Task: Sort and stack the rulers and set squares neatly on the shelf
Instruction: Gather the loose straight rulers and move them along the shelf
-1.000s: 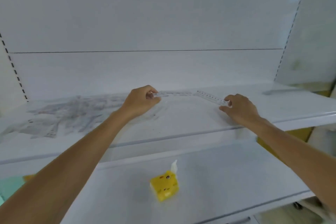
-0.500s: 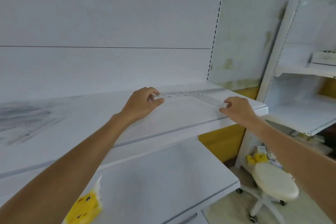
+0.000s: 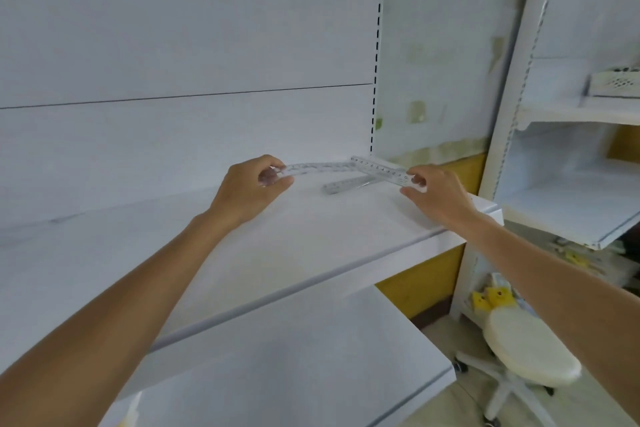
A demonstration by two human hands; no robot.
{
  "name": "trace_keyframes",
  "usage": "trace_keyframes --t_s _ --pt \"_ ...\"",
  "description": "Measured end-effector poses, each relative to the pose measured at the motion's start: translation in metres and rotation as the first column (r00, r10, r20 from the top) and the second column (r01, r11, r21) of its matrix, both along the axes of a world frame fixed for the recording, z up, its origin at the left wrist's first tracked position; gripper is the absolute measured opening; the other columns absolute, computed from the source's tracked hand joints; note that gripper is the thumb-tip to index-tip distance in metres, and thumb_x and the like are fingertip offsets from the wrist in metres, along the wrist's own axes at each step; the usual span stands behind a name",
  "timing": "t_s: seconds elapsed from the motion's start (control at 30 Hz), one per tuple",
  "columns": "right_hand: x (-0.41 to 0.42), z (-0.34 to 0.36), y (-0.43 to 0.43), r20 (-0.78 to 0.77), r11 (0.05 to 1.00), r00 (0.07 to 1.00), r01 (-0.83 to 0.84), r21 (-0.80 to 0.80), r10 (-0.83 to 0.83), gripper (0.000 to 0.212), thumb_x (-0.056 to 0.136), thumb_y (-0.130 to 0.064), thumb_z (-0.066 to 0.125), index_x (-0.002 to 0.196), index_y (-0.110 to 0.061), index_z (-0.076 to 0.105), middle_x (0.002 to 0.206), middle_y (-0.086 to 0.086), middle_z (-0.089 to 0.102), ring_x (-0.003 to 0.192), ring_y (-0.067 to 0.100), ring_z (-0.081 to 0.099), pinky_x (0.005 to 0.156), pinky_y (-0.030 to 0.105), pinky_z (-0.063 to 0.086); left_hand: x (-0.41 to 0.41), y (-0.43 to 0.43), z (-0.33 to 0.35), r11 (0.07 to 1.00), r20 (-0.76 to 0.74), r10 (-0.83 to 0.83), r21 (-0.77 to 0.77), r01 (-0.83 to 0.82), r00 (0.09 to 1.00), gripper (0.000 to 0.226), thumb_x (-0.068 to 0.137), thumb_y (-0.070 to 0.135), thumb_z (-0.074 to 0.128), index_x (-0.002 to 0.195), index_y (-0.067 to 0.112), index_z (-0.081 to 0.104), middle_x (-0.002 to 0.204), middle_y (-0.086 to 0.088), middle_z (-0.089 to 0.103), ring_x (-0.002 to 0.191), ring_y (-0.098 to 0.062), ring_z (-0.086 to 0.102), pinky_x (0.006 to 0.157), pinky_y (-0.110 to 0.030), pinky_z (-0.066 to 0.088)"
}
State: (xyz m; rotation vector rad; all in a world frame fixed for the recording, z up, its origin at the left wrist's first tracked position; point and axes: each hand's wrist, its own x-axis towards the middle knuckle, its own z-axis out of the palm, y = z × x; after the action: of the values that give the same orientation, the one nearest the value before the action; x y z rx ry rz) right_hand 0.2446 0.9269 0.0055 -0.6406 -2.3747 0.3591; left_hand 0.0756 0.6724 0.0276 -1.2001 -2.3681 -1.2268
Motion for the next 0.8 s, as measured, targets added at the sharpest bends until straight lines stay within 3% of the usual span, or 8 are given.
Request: trace_keyframes --t_s 0.2,0.37,0.53,0.67,0.8 --pt "-0.052 0.013 0.047 0.056 0.978 0.978 -0.205 0.042 0.203 0.035 0.084 -0.021 0.064 0.118 -0.009 0.061 0.106 0.011 0.06 0.101 0.026 0.054 0.085 0.032 0.041 -0.01 0.01 0.004 0.977 -0.01 0.203 0.075 -0.201 0.979 0.012 0.082 0.036 0.064 0.093 0.032 0.059 0.084 0.014 0.059 0.078 0.003 0.054 0.067 -0.009 0.036" --pt "-0.087 0.027 0.076 0.244 0.912 0.901 -0.393 0.114 0.358 0.037 0.084 -0.024 0.066 0.119 -0.016 0.061 0.117 0.007 0.058 0.108 0.023 0.052 0.086 0.03 0.041 -0.01 0.014 0.0 0.924 0.033 0.375 0.07 -0.377 0.926 0.014 0.082 0.033 0.065 0.092 0.024 0.064 0.09 0.007 0.064 0.082 -0.006 0.056 0.067 -0.009 0.035" --pt "-0.102 0.027 0.088 0.338 0.851 0.804 -0.524 0.015 0.489 0.037 0.084 -0.023 0.065 0.121 -0.019 0.059 0.125 0.002 0.056 0.117 0.019 0.048 0.099 0.035 0.039 0.002 0.024 -0.01 0.88 0.061 0.467 0.068 -0.471 0.882 0.011 0.082 0.033 0.065 0.09 0.025 0.064 0.086 0.009 0.062 0.081 -0.006 0.056 0.065 -0.008 0.036" --pt "-0.107 0.019 0.1 0.364 0.815 0.744 -0.573 -0.081 0.56 0.035 0.084 -0.023 0.065 0.119 -0.018 0.062 0.127 0.001 0.057 0.119 0.016 0.049 0.095 0.022 0.034 0.01 0.037 -0.011 0.863 0.071 0.493 0.086 -0.498 0.867 0.008 0.083 0.034 0.064 0.088 0.028 0.063 0.084 0.011 0.06 0.076 0.004 0.053 0.062 -0.006 0.033" --pt "-0.112 0.015 0.107 0.388 0.795 0.706 -0.591 -0.138 0.593 0.032 0.084 -0.028 0.063 0.116 -0.022 0.064 0.123 -0.004 0.06 0.117 0.013 0.05 0.091 0.019 0.033 0.013 0.048 -0.01 0.869 0.084 0.488 0.041 -0.492 0.869 0.015 0.087 0.037 0.058 0.098 0.027 0.06 0.092 0.004 0.059 0.078 -0.006 0.051 0.064 -0.014 0.035"
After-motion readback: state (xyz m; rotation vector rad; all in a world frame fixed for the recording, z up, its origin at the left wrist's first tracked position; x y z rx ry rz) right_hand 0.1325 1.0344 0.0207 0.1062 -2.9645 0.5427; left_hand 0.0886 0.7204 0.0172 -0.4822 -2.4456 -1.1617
